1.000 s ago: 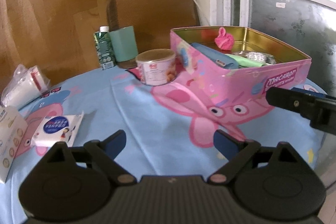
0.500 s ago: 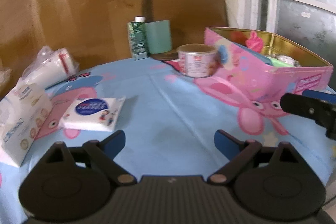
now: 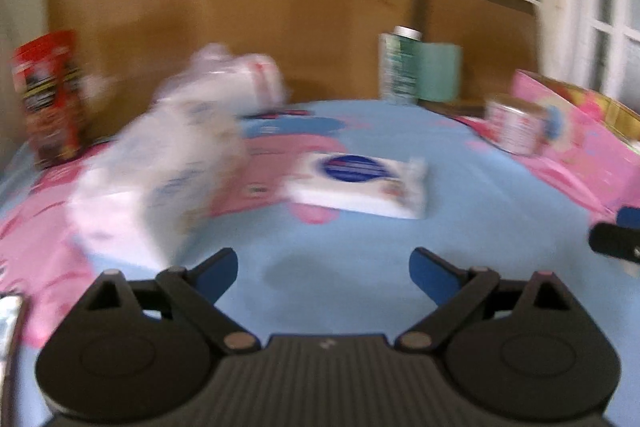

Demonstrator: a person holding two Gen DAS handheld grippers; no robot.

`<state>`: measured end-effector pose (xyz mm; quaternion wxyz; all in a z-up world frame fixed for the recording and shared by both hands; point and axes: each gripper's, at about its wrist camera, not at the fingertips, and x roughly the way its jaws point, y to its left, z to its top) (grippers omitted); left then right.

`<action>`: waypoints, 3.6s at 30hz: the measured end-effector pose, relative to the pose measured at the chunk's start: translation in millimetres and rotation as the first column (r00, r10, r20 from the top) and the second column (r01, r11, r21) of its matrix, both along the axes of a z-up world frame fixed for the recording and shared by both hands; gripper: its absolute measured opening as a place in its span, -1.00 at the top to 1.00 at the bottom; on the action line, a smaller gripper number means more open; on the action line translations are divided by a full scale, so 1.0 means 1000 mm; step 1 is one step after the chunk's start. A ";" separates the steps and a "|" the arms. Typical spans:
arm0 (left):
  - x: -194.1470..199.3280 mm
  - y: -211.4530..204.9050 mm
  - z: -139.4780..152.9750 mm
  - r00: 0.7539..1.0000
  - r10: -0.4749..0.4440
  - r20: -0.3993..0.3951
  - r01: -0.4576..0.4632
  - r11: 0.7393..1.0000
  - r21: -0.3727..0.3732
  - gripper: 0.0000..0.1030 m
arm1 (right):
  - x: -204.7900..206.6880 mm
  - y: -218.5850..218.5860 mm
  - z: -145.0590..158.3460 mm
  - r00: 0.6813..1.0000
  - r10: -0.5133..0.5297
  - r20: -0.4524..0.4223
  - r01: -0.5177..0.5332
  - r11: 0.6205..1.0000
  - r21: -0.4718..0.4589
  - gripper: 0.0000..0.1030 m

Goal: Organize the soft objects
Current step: 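Withdraw the right gripper from the tin and move toward the wet-wipe pack, then position the right gripper around the white wet-wipe pack, then grasp the wet-wipe pack with the right gripper and drop it into the tin, then withdraw the right gripper from the tin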

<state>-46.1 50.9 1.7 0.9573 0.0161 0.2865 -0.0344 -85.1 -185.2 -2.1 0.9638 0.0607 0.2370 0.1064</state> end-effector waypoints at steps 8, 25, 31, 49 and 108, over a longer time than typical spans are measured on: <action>0.000 0.051 -0.003 0.983 0.181 0.027 -0.175 0.972 -0.156 -0.85 | 0.064 0.055 0.002 0.967 0.254 0.011 -0.252 0.965 -0.079 -0.71; 0.002 0.046 -0.005 0.991 0.134 0.015 -0.129 0.978 -0.161 -0.85 | 0.141 0.090 -0.015 0.859 0.489 -0.150 -0.508 0.849 -0.142 -0.51; 0.006 0.046 -0.006 0.994 0.111 -0.016 -0.112 0.980 -0.166 -0.87 | 0.095 0.061 -0.014 0.905 0.398 -0.149 -0.418 0.899 -0.134 -0.51; 0.012 0.030 -0.010 0.994 0.081 -0.076 -0.086 0.994 -0.064 -0.99 | -0.013 -0.005 -0.029 0.989 0.129 -0.077 -0.139 0.982 -0.130 -0.68; 0.008 -0.252 0.067 0.932 -0.363 -0.010 0.363 0.931 -0.027 -0.99 | -0.051 -0.177 0.007 0.889 -0.417 0.187 0.389 0.906 0.170 -0.64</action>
